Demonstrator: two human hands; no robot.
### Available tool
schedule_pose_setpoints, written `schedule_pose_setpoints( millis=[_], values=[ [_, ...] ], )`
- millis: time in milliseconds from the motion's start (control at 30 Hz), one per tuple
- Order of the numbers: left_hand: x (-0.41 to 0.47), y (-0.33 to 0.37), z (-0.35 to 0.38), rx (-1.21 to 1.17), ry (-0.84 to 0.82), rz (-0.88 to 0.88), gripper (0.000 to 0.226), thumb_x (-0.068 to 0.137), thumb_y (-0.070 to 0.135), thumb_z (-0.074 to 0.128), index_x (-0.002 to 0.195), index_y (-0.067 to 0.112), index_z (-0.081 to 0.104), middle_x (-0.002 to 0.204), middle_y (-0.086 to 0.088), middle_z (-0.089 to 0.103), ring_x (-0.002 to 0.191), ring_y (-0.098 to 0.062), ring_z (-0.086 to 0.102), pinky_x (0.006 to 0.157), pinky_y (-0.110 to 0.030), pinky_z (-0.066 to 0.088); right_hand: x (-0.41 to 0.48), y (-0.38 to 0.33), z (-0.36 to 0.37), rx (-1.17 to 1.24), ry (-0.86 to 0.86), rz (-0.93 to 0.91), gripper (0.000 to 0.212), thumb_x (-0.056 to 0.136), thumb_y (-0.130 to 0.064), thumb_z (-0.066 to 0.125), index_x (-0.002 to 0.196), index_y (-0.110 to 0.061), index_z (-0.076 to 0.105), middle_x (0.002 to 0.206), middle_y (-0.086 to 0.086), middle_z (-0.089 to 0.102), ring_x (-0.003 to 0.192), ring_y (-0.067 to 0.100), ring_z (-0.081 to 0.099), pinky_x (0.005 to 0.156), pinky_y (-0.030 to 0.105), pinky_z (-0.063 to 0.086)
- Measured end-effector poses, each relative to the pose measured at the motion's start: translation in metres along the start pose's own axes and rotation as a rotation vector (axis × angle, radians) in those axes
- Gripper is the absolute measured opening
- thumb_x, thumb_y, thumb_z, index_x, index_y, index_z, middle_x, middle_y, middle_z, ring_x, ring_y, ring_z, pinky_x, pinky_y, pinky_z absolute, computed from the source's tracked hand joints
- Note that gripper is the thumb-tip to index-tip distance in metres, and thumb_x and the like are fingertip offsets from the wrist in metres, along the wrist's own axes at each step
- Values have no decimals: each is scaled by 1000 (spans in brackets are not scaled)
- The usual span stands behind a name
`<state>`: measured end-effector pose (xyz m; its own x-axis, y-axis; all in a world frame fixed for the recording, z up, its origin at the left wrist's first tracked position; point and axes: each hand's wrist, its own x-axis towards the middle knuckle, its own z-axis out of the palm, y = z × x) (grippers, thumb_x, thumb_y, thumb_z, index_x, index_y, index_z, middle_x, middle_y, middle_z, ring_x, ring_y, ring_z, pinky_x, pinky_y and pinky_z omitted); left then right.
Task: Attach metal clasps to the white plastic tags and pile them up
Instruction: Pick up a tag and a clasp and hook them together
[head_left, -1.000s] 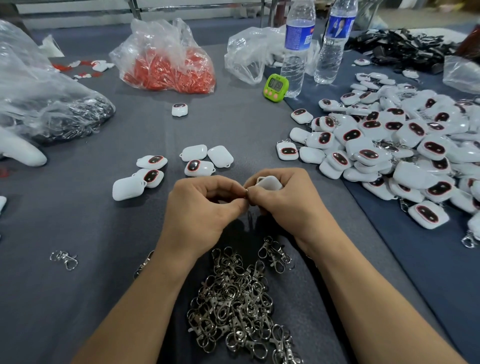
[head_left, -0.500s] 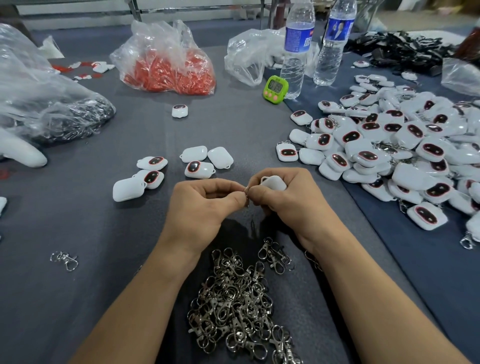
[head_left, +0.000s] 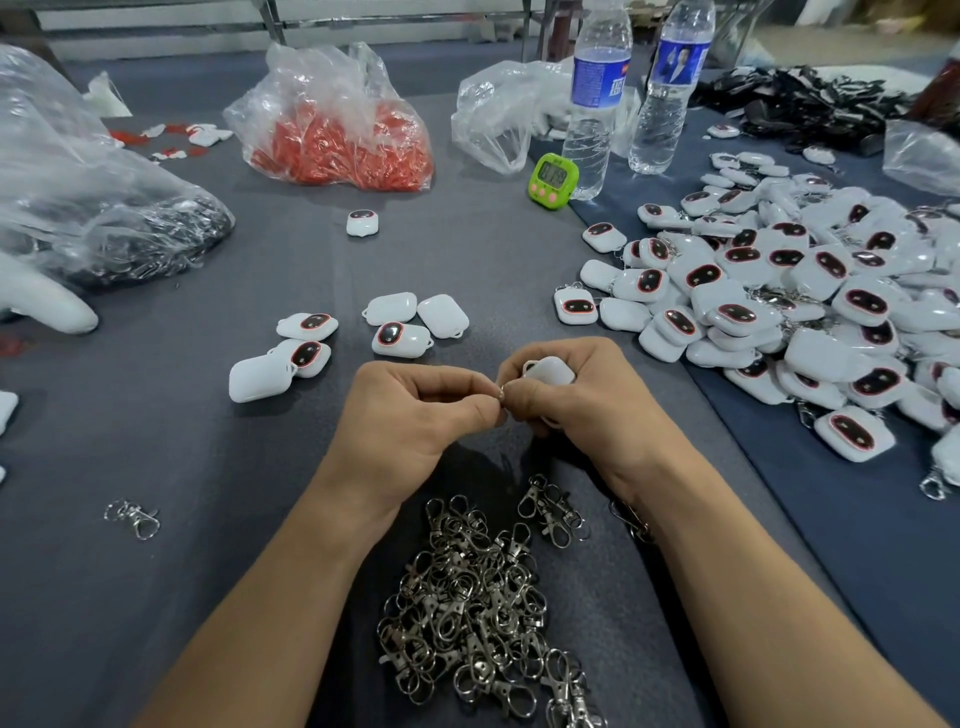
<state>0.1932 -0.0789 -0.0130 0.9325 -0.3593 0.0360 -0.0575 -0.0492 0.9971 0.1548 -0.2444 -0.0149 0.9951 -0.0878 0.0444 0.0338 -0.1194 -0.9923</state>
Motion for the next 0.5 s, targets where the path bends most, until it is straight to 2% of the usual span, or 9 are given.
schedule_pose_setpoints(
  millis=[100, 167, 233, 367, 500],
  values=[
    [-2, 2, 2, 36, 12, 20, 18, 72, 2, 82, 73, 20, 82, 76, -10, 77, 84, -40, 73, 85, -43, 60, -1, -1, 0, -1, -16, -3, 5, 72, -15, 69, 69, -17, 73, 60, 4, 58, 56, 15, 44, 51, 27, 35],
    [-4, 4, 3, 45, 31, 32, 12, 66, 12, 80, 72, 22, 81, 75, -10, 77, 84, -43, 72, 87, -52, 58, -1, -1, 0, 24, -23, -9, 5, 72, -13, 70, 69, -16, 73, 60, 5, 58, 57, 16, 44, 51, 28, 34],
    [-5, 4, 4, 57, 54, 58, 12, 65, 15, 77, 71, 24, 81, 74, -9, 77, 80, -41, 73, 85, -55, 58, -1, -2, 1, 52, -15, -16, 7, 72, -12, 70, 68, -17, 73, 61, 5, 58, 59, 19, 43, 52, 29, 33],
    [-6, 4, 6, 77, 92, 93, 13, 66, 17, 77, 72, 27, 81, 70, -4, 76, 73, -36, 73, 77, -50, 60, -1, -2, 2, 69, 2, -23, 9, 72, -11, 70, 68, -19, 74, 60, 3, 58, 58, 18, 44, 51, 28, 33],
    [-6, 1, 7, 123, 134, 124, 13, 67, 22, 78, 74, 32, 80, 69, 3, 76, 66, -19, 74, 65, -29, 60, 0, -2, 1, 86, 15, -16, 12, 72, -10, 70, 66, -20, 73, 60, 2, 59, 55, 12, 44, 49, 24, 35]
  ],
)
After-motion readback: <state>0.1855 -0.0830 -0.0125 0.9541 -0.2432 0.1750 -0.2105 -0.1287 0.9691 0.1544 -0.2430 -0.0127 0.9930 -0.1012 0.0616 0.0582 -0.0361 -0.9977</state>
